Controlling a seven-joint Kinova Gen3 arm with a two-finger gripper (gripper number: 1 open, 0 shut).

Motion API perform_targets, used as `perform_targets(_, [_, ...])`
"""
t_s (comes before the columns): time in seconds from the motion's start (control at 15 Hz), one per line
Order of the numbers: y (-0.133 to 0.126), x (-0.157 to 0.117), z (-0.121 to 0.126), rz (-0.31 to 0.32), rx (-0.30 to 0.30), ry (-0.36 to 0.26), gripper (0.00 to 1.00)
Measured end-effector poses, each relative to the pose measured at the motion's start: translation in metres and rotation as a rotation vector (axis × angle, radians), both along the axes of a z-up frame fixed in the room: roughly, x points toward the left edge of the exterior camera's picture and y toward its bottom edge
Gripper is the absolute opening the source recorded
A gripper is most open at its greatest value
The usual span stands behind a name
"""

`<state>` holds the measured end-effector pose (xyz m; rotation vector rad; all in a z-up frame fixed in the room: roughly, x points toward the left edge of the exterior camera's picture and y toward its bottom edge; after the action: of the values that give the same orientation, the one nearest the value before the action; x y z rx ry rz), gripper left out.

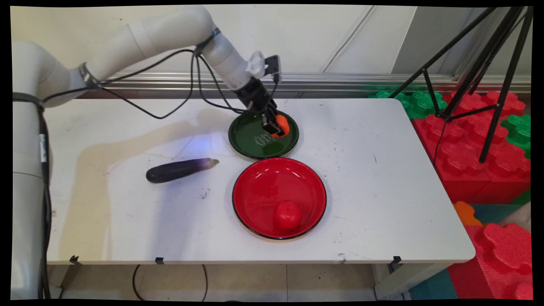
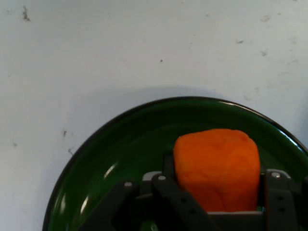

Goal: Place the picked object on the table

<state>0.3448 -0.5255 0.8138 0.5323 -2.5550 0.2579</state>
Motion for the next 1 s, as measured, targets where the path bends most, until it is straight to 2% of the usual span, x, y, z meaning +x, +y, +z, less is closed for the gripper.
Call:
perform_targets(0.67, [0.057, 0.047, 0.071, 0.026, -0.033, 0.034, 0.0])
perform_targets(1.0, [0.087, 0.074, 0.106, 0.046, -0.032, 0.026, 0.0])
